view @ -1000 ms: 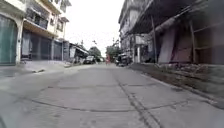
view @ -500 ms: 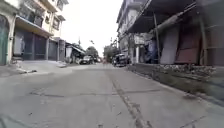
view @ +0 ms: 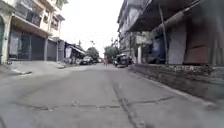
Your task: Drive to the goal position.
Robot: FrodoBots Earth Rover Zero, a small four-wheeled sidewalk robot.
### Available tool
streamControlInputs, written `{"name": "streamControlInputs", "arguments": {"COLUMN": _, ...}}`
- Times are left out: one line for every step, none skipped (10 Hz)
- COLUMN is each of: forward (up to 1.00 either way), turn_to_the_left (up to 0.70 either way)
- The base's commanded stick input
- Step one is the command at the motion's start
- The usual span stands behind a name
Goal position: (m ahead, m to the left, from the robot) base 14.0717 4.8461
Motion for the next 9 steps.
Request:
{"name": "streamControlInputs", "arguments": {"forward": 1.00, "turn_to_the_left": 0.00}}
{"name": "streamControlInputs", "arguments": {"forward": 1.00, "turn_to_the_left": 0.00}}
{"name": "streamControlInputs", "arguments": {"forward": 1.00, "turn_to_the_left": 0.00}}
{"name": "streamControlInputs", "arguments": {"forward": 1.00, "turn_to_the_left": 0.00}}
{"name": "streamControlInputs", "arguments": {"forward": 1.00, "turn_to_the_left": 0.00}}
{"name": "streamControlInputs", "arguments": {"forward": 1.00, "turn_to_the_left": 0.00}}
{"name": "streamControlInputs", "arguments": {"forward": 1.00, "turn_to_the_left": 0.00}}
{"name": "streamControlInputs", "arguments": {"forward": 1.00, "turn_to_the_left": 0.00}}
{"name": "streamControlInputs", "arguments": {"forward": 1.00, "turn_to_the_left": 0.00}}
